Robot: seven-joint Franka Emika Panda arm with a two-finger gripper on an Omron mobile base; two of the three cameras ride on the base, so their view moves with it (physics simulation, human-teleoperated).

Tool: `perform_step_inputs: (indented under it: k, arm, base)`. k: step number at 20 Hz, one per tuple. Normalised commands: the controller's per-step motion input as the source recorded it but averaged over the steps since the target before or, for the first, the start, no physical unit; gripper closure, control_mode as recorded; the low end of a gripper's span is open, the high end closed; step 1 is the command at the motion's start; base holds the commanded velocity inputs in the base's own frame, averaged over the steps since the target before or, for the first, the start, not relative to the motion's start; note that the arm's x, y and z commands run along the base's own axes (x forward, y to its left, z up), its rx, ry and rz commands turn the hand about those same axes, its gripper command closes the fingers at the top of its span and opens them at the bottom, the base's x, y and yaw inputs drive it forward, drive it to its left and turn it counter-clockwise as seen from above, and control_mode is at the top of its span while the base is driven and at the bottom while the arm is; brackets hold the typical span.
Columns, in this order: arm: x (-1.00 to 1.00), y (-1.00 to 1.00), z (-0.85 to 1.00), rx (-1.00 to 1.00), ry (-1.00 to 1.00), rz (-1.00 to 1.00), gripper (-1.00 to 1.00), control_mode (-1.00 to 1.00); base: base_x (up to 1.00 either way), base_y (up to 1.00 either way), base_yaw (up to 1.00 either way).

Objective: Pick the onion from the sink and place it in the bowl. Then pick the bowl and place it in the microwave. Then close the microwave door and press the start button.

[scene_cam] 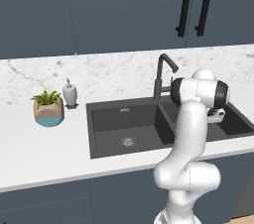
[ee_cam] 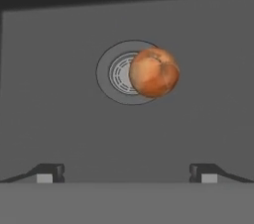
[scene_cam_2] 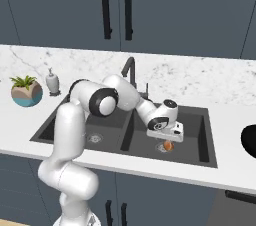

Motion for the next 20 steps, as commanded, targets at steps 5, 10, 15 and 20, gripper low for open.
perform_step_inputs:
  k: [5, 10, 15, 20]
  arm:
    - [0.34, -0.16, -0.31, 0.00, 0.00, 0.00, -1.00, -1.00]
    - [0.37, -0.27, -0.37, 0.00, 0.00, 0.00, -1.00, -1.00]
    - [0.30, -0.08, -0.40, 0.00, 0.00, 0.00, -1.00, -1.00]
    - [0.25, 0.00, -0.35, 0.00, 0.00, 0.00, -1.00, -1.00]
  base:
    - [0.00, 0.00, 0.00]
    - [0.00, 0.00, 0.00]
    - [0.00, 0.00, 0.00]
    - [0.00, 0.00, 0.00]
